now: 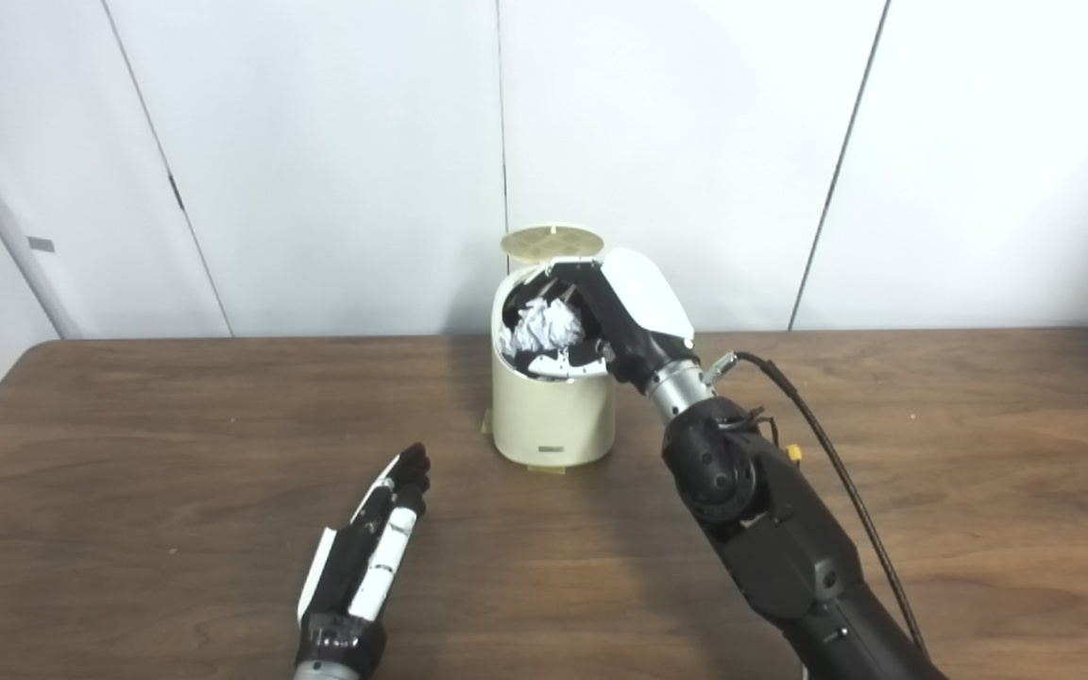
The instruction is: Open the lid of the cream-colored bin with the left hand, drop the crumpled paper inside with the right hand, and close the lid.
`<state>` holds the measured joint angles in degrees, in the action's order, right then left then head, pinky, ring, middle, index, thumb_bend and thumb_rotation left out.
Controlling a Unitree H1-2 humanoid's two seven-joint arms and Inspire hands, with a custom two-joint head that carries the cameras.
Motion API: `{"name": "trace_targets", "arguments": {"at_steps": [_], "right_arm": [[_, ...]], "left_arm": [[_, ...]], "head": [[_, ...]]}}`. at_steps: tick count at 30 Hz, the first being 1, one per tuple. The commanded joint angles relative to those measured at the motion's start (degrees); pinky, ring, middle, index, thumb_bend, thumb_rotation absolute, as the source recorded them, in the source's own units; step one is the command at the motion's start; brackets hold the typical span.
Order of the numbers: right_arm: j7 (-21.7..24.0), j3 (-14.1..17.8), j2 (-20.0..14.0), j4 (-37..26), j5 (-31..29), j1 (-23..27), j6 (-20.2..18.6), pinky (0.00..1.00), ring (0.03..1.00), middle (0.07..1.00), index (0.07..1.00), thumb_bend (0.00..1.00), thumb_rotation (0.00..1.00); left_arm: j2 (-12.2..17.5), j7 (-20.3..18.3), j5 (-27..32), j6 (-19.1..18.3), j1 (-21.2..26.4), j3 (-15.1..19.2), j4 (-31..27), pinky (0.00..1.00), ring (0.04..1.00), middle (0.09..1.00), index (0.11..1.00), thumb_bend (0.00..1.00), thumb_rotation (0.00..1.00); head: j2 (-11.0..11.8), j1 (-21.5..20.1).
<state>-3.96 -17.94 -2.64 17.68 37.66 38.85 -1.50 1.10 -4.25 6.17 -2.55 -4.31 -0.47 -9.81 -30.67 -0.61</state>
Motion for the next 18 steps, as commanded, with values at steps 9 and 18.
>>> {"name": "trace_targets", "arguments": {"at_steps": [9,18], "right_arm": [[8.0,-2.8,-2.0,-4.4,1.6,3.1,-6.3,0.69,0.727,0.725,0.672,0.86,0.15],[7.7,-2.7,-2.2,-5.5,1.9,2.6,-7.8,0.62,0.687,0.729,0.673,0.85,0.14]], "left_arm": [[-0.2,0.2,-0.2,1.6,0.0,0.2,-1.1,0.99,0.959,0.946,0.949,0.54,0.73],[-0.2,0.0,0.2,1.4,-0.1,0.4,-1.5,1.0,0.963,0.947,0.948,0.54,0.7]], "head": [[-0.1,-1.0],[-0.1,-0.8]]}}
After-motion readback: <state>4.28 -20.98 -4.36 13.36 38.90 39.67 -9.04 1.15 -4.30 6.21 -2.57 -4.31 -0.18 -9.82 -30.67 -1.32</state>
